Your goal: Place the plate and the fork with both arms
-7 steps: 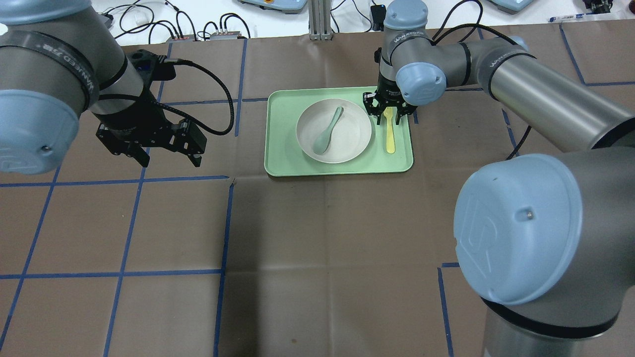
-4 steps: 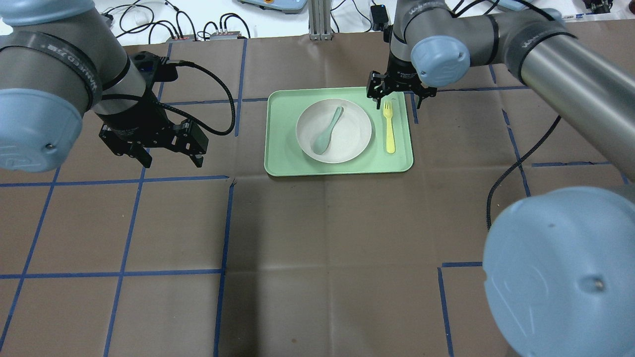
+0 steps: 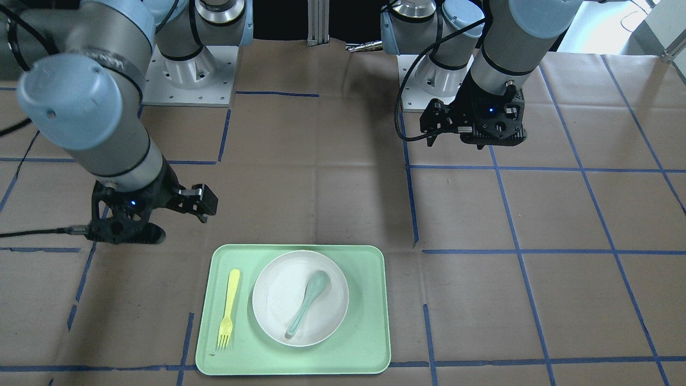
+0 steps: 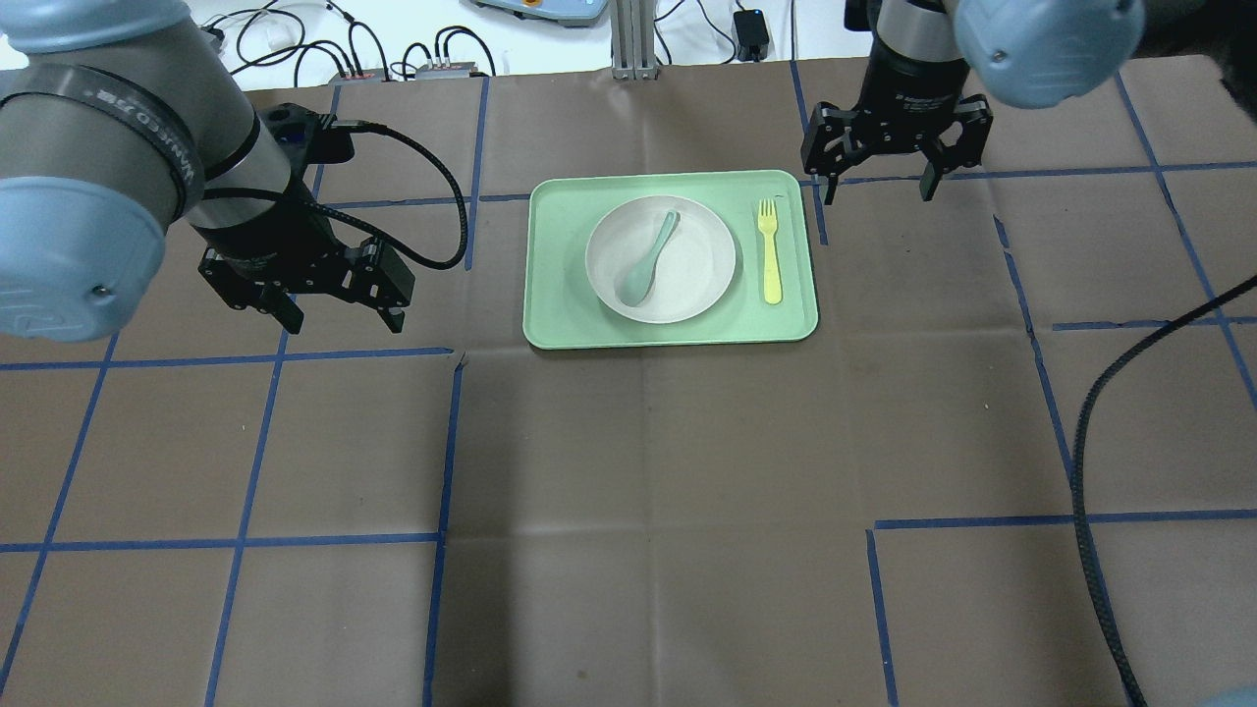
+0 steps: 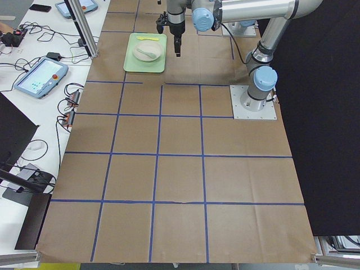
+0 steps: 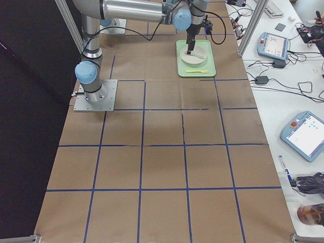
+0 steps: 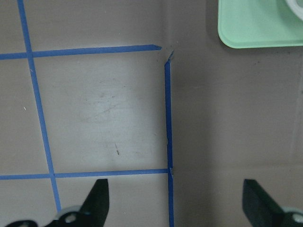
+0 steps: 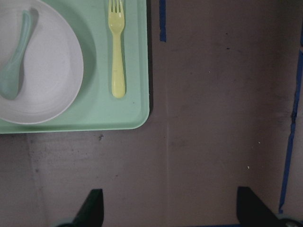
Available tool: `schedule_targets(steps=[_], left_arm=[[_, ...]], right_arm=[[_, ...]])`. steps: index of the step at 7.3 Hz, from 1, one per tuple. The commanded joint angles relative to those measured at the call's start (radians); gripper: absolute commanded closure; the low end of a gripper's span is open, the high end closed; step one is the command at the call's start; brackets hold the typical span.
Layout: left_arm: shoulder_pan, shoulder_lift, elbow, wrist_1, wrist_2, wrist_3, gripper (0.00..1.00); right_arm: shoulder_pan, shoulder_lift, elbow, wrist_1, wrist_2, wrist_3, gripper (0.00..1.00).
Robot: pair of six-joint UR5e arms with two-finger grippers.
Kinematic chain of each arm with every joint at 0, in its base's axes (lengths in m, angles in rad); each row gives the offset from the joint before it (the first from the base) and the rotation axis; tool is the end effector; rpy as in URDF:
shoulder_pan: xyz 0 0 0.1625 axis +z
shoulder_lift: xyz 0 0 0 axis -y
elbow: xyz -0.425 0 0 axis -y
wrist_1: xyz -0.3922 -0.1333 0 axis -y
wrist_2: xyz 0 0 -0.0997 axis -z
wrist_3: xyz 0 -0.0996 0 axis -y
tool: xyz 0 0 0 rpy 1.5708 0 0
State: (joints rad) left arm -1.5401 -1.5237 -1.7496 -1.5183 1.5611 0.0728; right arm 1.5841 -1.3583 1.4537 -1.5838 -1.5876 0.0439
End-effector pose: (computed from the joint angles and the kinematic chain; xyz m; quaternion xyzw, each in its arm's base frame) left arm -0.1201 -0.4642 0.4284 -0.0208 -0.9990 -0.0393 0.0069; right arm 0.1392 -0.5694 0.4331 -0.0149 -0.9990 -0.0409 0.0096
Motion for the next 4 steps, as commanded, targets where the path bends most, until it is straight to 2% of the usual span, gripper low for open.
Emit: schedule_targets(steps=[1,2,4], left_arm=[[0.0,0.0,-0.002,0.001,-0.001,0.001,0.0],[0.0,0.0,-0.002,0.001,-0.001,0.001,0.0],[0.0,-0.001,-0.004,0.001,-0.001,-0.001,0.0]], right_arm=[[-0.027,-0.181,0.129,0.06,0.008,-0.001,0.0],[-0.016,-0.25,0.186,0.041,0.014,0.002,0.0],[-0.013,-0.257,0.183,0.039,0.023,0.04,0.0]])
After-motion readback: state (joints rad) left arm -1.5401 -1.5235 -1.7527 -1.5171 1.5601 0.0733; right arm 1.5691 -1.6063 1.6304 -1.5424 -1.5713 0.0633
